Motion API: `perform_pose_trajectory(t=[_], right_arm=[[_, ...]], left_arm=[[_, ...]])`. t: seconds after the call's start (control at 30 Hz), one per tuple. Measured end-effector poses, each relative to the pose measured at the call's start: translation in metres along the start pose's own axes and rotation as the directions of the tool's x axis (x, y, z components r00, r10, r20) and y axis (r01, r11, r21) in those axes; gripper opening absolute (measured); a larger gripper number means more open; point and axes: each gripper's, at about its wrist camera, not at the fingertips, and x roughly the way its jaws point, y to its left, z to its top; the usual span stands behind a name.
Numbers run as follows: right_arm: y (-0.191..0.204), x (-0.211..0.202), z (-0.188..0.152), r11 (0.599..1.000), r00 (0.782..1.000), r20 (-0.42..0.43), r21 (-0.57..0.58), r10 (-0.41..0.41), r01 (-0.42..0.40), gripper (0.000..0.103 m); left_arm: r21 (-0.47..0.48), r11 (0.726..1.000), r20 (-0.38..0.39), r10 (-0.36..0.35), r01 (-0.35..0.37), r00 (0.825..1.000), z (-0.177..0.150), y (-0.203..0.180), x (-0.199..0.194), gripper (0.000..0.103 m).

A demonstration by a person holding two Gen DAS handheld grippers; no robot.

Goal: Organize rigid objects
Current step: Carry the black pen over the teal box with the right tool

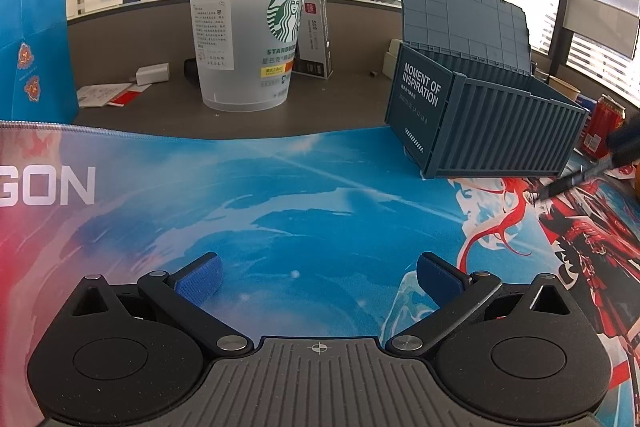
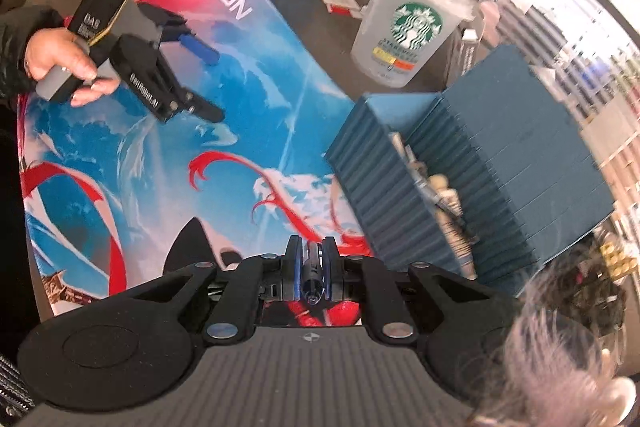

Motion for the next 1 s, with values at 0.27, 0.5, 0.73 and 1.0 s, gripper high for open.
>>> perform_pose_trajectory(t=[0.27,0.5,0.73,1.0], right_arm=[[-0.012,-0.015,0.02,1.0,0.999,0.038,-0.016,-0.016,0.017,0.01],[-0.021,-0.025,0.042,0.999,0.997,0.07,-0.032,-0.017,0.019,0.01],[-0.043,-0.029,0.061,0.999,0.993,0.106,-0.028,-0.042,0.045,0.01],[-0.08,-0.015,0.072,0.998,0.987,0.151,0.031,-0.059,0.055,0.01]], left_arm=[[-0.002,1.0,0.0,-0.001,0.001,1.0,0.0,0.0,0.0,0.103],[-0.002,1.0,0.001,-0.001,0.001,1.0,0.0,0.0,0.0,0.103],[-0.002,1.0,0.001,-0.001,0.001,1.0,0.0,0.0,0.0,0.103],[-0.002,1.0,0.001,-0.001,0.001,1.0,0.0,0.0,0.0,0.103]])
